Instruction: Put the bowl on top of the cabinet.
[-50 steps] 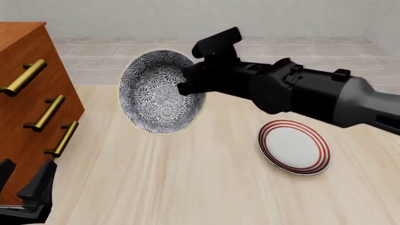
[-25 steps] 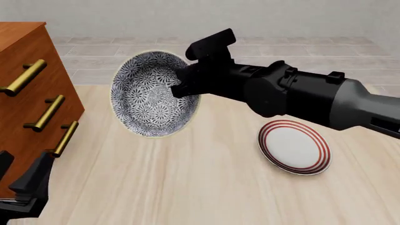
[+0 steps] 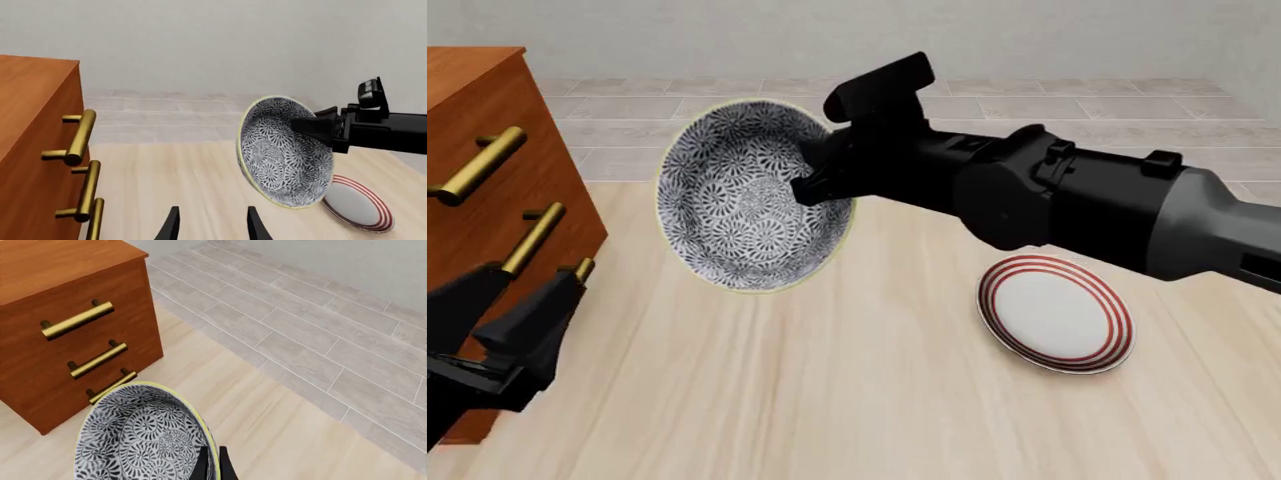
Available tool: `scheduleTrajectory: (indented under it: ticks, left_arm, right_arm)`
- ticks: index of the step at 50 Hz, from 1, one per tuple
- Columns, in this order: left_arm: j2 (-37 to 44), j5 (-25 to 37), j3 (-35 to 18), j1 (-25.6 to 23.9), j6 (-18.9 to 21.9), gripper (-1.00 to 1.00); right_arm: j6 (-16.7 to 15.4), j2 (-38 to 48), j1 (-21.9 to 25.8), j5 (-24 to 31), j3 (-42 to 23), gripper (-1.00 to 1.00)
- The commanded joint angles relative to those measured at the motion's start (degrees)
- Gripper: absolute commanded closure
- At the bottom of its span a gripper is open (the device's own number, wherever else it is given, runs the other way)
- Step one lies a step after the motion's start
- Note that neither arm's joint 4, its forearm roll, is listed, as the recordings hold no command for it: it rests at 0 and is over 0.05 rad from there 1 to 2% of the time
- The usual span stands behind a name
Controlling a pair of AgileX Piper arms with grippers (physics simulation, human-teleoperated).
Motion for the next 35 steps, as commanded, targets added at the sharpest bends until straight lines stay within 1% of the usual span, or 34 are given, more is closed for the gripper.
scheduleTrajectory:
  ticks: [1,4,6,7,9,10,11,13,14,24,27,35]
  left_arm:
    - [7.1,-4.1,-1.5,-4.8,-3.4,-1.00]
    - [7.9,-4.7,-2.0,-5.4,-3.6,-1.00]
    - [8.7,-5.4,-2.5,-6.1,-3.8,-1.00]
    - [9.1,-6.0,-2.6,-6.6,-5.3,-1.00]
    - [9.9,-6.5,-3.0,-6.5,-5.2,-1.00]
    - [10.4,-7.1,-3.1,-6.7,-5.9,-1.00]
    - [11.5,-7.9,-2.9,-5.8,-7.3,-1.00]
    - [12.6,-9.0,-3.1,-5.8,-6.9,-1.00]
    - [13.2,-9.7,-3.2,-5.9,-7.8,-1.00]
    - [16.3,-12.1,-4.7,-7.4,-8.2,-1.00]
    - [17.8,-13.5,-4.9,-7.3,-8.6,-1.00]
    - [21.7,-17.2,-5.2,-8.1,-9.6,-1.00]
  right_arm:
    - [0.0,-0.6,0.0,-0.2,-0.2,1.00]
    - [0.1,-0.5,0.0,-0.3,-0.1,1.00]
    - [-0.5,-0.3,-0.1,-0.5,0.1,1.00]
    - [-0.3,-0.2,-0.1,-0.6,0.1,1.00]
    - [-0.3,-0.2,0.1,-0.6,0.1,1.00]
    - [-0.3,-0.3,0.2,-0.6,0.1,1.00]
    - [-0.3,-0.3,0.3,-0.6,0.0,1.00]
    - [-0.4,-0.2,0.4,-0.6,0.0,1.00]
    - [-0.4,-0.2,0.5,-0.5,-0.1,1.00]
    - [-0.9,-0.3,0.6,-0.6,-0.1,1.00]
    - [-1.6,-0.3,0.3,-0.7,0.1,1.00]
    - [-1.6,-0.7,0.1,-0.7,0.5,1.00]
